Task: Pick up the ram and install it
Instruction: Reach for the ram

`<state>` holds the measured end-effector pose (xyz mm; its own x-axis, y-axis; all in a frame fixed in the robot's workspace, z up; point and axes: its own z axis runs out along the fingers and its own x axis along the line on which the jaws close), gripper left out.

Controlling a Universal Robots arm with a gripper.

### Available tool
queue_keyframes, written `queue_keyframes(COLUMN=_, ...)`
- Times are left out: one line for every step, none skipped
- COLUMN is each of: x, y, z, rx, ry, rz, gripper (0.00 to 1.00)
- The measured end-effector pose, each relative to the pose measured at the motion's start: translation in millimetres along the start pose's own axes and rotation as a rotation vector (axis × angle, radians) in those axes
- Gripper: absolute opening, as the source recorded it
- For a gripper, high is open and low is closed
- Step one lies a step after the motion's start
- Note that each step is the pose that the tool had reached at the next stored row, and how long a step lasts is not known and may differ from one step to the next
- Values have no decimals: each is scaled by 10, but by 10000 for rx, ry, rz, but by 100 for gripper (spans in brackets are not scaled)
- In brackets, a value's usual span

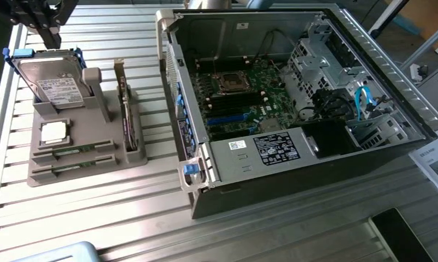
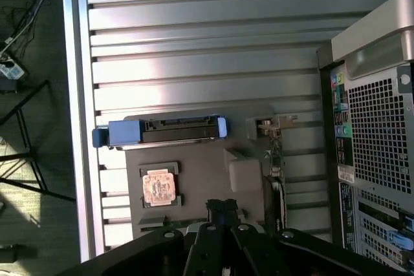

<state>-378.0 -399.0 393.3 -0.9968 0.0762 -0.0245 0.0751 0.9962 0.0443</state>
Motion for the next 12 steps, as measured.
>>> queue_keyframes(x=29, y=-2, z=-1, rx=0, ry=0, rz=0, gripper=11)
queue_keyframes(x=67, y=-5, z=-2, rx=0, ry=1, rz=0, gripper=11)
queue_keyframes(x=100, y=-7, z=-2, rx=-1, ry=0, rz=-1, gripper=11)
queue_keyframes(x=132, y=-10, z=-4, rx=0, ry=0, rz=0, gripper=11)
queue_keyframes(x=152, y=-12, z=-4, rx=0, ry=0, rz=-2, gripper=11)
queue_keyframes(x=154, y=-11, z=-4, rx=0, ry=0, rz=0, gripper=11)
queue_keyframes(x=154, y=-11, z=-4, rx=0, ry=-1, rz=0, gripper=11)
queue_keyframes(x=154, y=-11, z=-4, rx=0, ry=0, rz=0, gripper=11)
queue_keyframes(x=155, y=-11, z=-4, rx=0, ry=0, rz=0, gripper=11)
queue_keyframes(x=154, y=-11, z=-5, rx=0, ry=0, rz=0, gripper=11)
queue_keyframes(x=154, y=-11, z=-4, rx=0, ry=0, rz=0, gripper=11)
queue_keyframes(x=154, y=-12, z=-4, rx=0, ry=0, rz=0, gripper=11)
